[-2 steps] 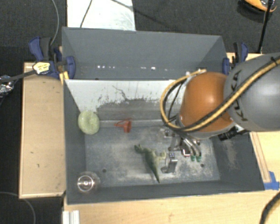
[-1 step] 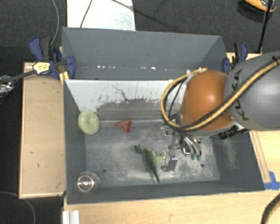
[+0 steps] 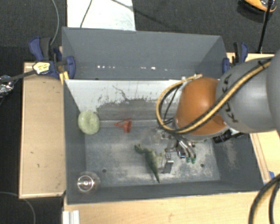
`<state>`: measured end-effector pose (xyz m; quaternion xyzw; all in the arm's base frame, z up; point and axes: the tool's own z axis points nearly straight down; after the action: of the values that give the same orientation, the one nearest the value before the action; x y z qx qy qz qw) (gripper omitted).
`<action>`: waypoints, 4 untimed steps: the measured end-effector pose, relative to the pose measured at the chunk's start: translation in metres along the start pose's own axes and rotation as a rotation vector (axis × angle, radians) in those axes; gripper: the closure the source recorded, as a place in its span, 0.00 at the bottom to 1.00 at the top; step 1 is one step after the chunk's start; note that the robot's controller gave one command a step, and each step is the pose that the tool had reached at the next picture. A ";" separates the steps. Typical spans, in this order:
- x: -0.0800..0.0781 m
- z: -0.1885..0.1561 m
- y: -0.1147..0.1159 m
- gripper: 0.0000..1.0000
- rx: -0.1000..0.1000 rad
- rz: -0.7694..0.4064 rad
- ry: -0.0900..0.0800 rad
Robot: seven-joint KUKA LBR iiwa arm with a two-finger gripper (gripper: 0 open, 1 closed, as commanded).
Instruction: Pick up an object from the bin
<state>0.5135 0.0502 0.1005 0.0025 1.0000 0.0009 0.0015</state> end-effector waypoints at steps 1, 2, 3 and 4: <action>0.005 0.028 0.005 0.00 0.001 0.044 0.002; 0.003 0.029 0.005 0.00 0.000 0.043 -0.001; -0.003 0.028 0.003 0.00 0.000 0.009 -0.003; -0.007 0.029 0.012 0.00 0.000 -0.009 -0.005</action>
Offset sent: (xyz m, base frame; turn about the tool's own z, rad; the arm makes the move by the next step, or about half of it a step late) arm 0.0072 0.0015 -0.0305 0.0298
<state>0.5203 0.0626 0.0710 -0.0021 1.0000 0.0009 0.0041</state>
